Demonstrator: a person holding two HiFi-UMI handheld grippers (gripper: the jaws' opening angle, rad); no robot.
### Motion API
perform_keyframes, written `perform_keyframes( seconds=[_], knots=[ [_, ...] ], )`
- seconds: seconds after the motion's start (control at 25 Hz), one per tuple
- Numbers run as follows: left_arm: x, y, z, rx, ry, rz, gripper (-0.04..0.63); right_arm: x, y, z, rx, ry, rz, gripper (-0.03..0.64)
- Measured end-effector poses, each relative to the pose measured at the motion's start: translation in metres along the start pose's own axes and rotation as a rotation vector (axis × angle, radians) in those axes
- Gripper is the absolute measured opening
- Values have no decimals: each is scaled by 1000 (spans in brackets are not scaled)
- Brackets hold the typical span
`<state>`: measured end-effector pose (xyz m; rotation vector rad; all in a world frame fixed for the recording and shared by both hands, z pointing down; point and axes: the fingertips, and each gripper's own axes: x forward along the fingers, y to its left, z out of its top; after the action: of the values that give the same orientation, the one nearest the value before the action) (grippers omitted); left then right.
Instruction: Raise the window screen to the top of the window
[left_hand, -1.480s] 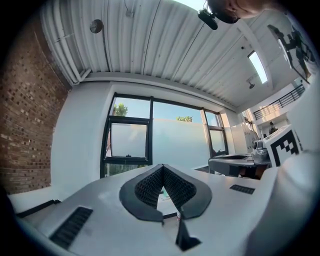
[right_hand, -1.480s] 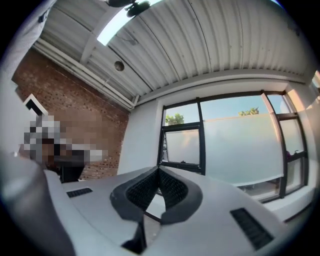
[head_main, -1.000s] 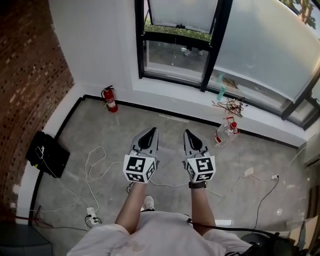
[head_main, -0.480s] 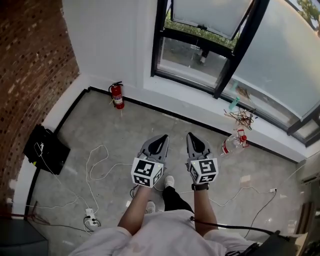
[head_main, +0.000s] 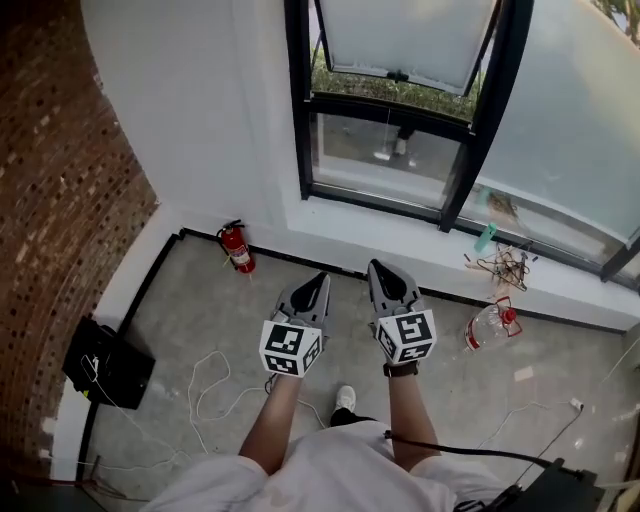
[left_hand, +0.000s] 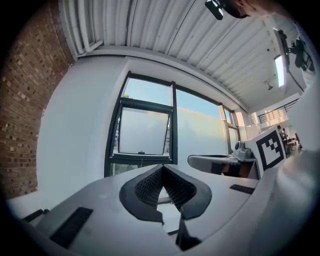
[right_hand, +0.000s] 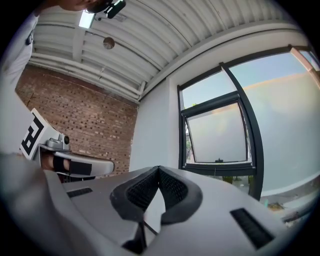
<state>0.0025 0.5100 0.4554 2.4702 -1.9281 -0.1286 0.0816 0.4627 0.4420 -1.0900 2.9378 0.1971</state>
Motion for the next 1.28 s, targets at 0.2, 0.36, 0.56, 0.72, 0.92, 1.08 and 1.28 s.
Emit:
perform_keyframes(
  seconds=[0.2, 0.36, 0.56, 0.72, 0.92, 1.08, 1.28],
  knots=[
    [107, 27, 19, 45, -23, 4, 0, 67, -91, 15, 8, -51, -29, 2],
    [166, 48, 1, 32, 26, -21, 0, 111, -137, -18, 80, -3, -46, 2],
    [236, 85, -24, 28, 61, -72, 0, 163, -160, -51, 109, 36, -49, 2],
    [321, 108, -33, 3, 31, -138, 0, 214, -220, -72, 112, 81, -108, 2],
    [437, 175, 0, 8, -32, -197, 0, 319, -293, -55, 102, 74, -154, 2],
    [504, 219, 7, 1, -32, -275, 0, 384, -328, -53, 79, 84, -204, 2],
    [560, 246, -31, -75, 54, -291, 0, 431, -349, -93, 196, 156, -197, 2]
  ],
)
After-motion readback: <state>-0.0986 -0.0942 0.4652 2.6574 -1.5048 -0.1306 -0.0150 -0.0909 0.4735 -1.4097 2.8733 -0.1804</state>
